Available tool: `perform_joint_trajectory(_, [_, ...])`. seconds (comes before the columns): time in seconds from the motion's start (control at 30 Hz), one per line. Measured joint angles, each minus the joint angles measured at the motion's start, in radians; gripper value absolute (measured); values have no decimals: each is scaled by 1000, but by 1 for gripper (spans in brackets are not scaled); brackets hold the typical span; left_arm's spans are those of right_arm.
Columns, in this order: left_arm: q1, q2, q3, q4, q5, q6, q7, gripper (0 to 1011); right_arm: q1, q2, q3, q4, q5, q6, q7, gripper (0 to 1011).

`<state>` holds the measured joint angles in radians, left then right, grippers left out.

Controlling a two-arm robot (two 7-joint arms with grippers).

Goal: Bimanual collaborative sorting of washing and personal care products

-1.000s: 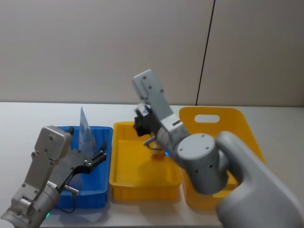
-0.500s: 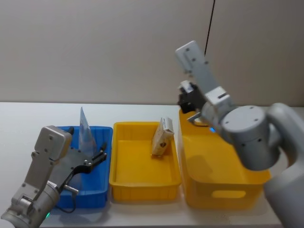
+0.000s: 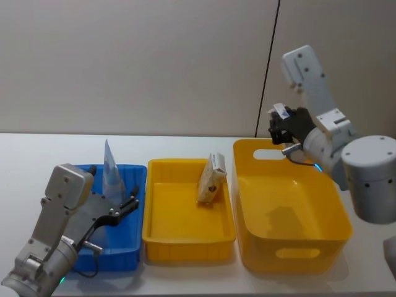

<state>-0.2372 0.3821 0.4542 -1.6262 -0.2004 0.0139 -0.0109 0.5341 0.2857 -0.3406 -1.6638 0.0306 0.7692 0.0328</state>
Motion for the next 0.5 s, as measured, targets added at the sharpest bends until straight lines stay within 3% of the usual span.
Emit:
perform_joint_trajectory(0.3, [0,0,0,0,0,0,0,1001,-44,-27,68,18,49,-61,10,184])
perform_joint_trajectory(0.5, [0,0,0,0,0,0,0,1001,-56,-41,90,43,62,-89,14,184])
